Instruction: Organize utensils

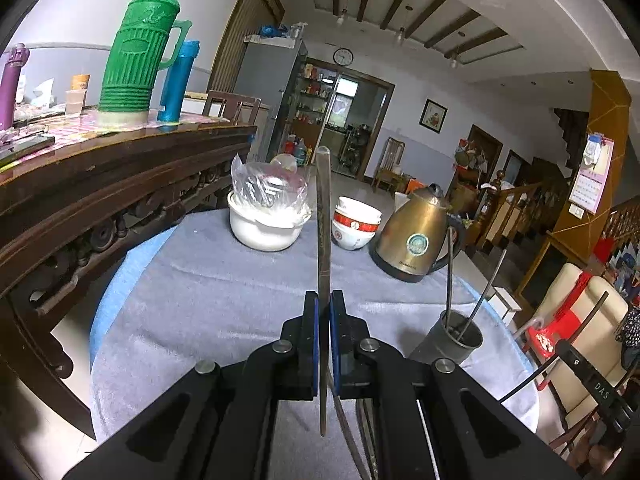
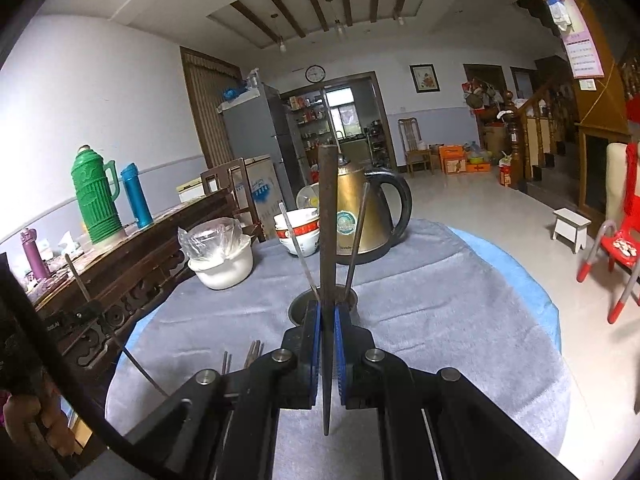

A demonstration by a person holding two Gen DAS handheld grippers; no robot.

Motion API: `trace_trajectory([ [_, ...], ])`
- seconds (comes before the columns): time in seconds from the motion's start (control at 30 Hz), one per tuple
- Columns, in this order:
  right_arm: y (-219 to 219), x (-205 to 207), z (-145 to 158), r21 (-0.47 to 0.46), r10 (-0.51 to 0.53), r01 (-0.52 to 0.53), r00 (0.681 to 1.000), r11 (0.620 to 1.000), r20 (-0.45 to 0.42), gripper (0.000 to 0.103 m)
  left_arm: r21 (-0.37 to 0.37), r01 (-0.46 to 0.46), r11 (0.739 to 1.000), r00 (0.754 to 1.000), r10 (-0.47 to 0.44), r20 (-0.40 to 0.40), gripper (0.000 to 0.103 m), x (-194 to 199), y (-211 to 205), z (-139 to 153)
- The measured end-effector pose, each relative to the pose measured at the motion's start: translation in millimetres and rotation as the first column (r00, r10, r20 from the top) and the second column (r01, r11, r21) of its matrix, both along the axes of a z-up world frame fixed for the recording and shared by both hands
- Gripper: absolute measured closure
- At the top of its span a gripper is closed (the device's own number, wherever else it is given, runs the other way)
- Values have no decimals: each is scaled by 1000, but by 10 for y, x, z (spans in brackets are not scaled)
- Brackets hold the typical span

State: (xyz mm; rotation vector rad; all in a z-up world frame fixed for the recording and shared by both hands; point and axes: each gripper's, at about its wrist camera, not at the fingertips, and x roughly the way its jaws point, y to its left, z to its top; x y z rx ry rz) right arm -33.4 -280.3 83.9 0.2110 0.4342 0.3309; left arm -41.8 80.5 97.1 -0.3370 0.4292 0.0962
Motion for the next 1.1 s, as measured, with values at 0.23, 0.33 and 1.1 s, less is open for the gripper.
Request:
trace_trajectory([
  [0.23,-13,-26,56,-4,-8,8,1000,1000,7,96,-26,30,999,1000,-29,8,98,30,-23,47],
  [0.33,-39,-22,69,5,-15,14,1000,1000,10,96,-37,52,998,999,-52,8,98,102,-64,97],
  [1.1,-197,155,470,80,-29,22,996,997,87,96,-11,133,991,983,-133,-128,98,911,-625,333],
])
